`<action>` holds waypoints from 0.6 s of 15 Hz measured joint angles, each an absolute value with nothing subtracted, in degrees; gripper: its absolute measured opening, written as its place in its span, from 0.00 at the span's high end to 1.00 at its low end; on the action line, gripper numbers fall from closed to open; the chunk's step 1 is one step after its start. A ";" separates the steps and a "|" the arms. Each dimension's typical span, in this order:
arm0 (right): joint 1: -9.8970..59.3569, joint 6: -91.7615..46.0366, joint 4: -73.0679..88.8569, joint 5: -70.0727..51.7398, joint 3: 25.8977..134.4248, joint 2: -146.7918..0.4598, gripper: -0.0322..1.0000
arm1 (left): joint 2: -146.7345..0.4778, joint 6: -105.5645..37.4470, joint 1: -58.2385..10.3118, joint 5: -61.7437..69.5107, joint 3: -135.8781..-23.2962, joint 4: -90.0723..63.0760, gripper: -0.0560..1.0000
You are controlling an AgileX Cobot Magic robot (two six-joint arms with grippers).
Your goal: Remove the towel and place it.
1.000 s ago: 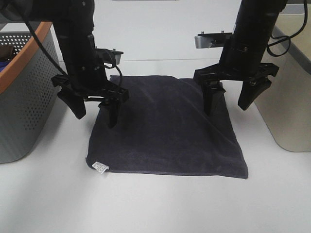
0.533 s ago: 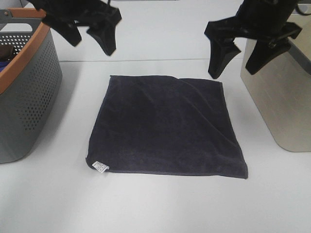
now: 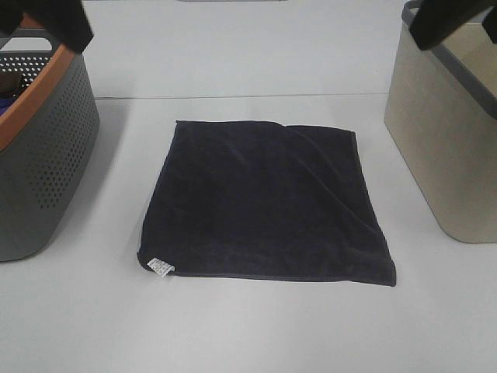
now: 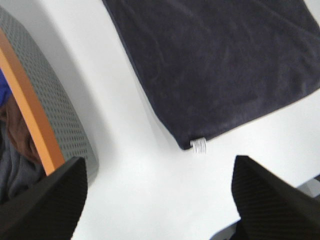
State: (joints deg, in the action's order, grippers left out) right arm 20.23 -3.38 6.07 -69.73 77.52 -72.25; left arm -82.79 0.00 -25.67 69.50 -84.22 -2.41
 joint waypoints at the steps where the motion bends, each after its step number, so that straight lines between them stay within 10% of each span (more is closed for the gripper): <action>1: 20.23 -3.38 5.90 -69.73 73.97 -69.27 0.23 | -81.36 0.40 -25.67 69.50 -81.88 -2.41 0.23; 9: 20.23 -3.61 3.38 -69.90 46.87 -48.13 0.23 | -54.95 2.18 -25.67 69.56 -47.10 -2.46 0.23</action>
State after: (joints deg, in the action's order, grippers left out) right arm 20.23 -3.61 3.38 -69.90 46.87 -48.13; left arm -54.95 2.18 -25.67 69.56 -47.10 -2.46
